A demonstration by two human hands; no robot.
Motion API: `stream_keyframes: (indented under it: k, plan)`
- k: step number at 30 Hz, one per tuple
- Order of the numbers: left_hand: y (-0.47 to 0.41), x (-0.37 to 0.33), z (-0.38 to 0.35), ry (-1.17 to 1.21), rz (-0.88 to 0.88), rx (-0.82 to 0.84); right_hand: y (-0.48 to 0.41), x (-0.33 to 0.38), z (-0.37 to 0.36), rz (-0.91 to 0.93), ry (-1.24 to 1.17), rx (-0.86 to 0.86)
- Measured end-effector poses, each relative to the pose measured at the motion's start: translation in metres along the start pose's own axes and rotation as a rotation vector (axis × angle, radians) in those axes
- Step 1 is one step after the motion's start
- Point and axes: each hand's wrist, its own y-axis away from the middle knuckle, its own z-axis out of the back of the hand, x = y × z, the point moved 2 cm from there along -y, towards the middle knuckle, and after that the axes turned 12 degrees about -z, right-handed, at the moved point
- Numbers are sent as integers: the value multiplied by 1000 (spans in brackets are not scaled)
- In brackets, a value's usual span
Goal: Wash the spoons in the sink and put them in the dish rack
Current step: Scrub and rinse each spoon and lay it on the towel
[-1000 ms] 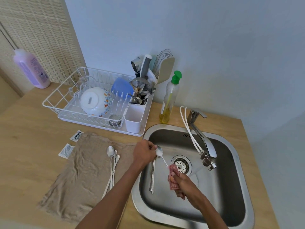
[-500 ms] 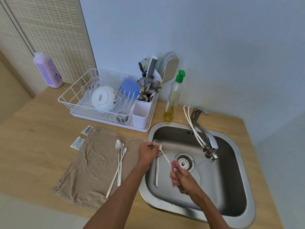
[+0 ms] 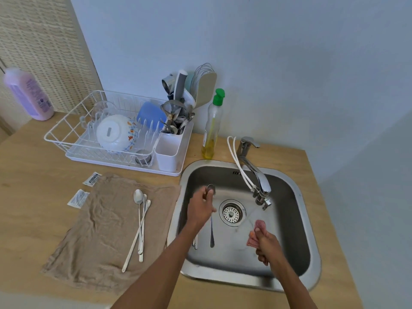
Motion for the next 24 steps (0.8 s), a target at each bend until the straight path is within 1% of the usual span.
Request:
stream_keyframes:
  k: [5, 7, 8, 11, 14, 21, 24]
  plan:
    - [20, 2, -86, -117, -46, 333, -8, -11, 19, -51, -61, -33]
    - [30, -7, -110, -101, -81, 404, -9, -14, 26, -49, -74, -45]
    - [34, -10, -118, -93, -87, 412, -9, -15, 29, -42, -67, -45]
    - [35, -11, -130, -95, -95, 386, -13, -15, 40, -33, -63, -43]
    - [33, -12, -127, -118, -99, 300, -24, -13, 51, -42, -59, -47]
    - [43, -13, -117, -164, -203, 135, -40, 2, 62, -40, -26, -15]
    - [39, -16, -116, -196, -227, 102, -45, 4, 64, -33, -16, 3]
